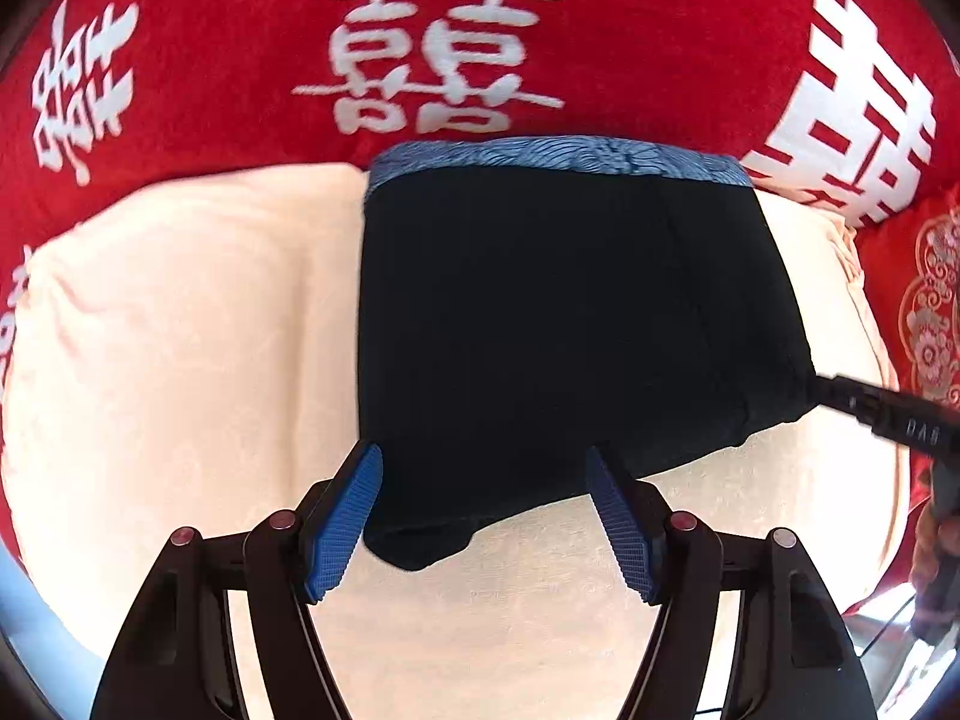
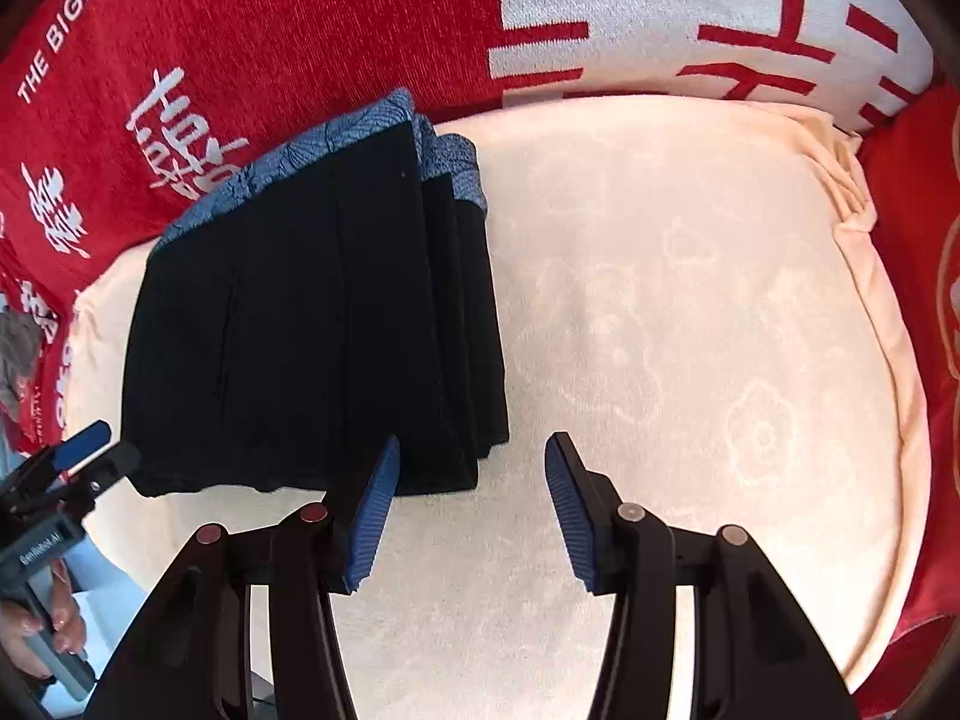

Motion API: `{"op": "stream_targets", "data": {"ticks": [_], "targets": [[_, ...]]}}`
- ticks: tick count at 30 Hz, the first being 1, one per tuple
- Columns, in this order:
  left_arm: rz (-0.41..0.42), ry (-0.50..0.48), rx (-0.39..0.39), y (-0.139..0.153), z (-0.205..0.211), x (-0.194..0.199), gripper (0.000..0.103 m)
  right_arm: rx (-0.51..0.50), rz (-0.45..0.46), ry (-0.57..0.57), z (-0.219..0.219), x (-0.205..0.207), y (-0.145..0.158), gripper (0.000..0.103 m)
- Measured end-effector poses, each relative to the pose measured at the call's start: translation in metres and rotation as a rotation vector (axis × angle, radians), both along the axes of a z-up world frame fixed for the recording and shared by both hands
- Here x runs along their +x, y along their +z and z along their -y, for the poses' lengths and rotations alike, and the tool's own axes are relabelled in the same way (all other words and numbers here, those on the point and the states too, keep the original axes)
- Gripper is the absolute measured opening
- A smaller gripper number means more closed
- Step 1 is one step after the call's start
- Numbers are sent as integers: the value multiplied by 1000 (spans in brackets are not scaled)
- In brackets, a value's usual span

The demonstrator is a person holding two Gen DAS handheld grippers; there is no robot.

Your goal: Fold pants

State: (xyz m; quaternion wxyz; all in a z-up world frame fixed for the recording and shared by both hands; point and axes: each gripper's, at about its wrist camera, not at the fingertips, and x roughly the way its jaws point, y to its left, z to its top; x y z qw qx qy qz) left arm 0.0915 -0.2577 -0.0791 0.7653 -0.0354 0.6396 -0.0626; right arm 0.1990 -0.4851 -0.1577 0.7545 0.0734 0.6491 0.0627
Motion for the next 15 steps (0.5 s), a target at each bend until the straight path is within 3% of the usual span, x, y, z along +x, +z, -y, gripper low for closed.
{"op": "stream_targets", "data": {"ticks": [6,9,15], "targets": [[-34,19,-41,0,-26,-2,72,-52,-18,-47,-13,-33,12,55],[-36,-1,-39,1,-36,-3,72,-18,-31,-80,-24,-50,18,68],[-54,-15,-58,2,-56,-4,72,31,-47,-108,-62,-70,22,76]]}}
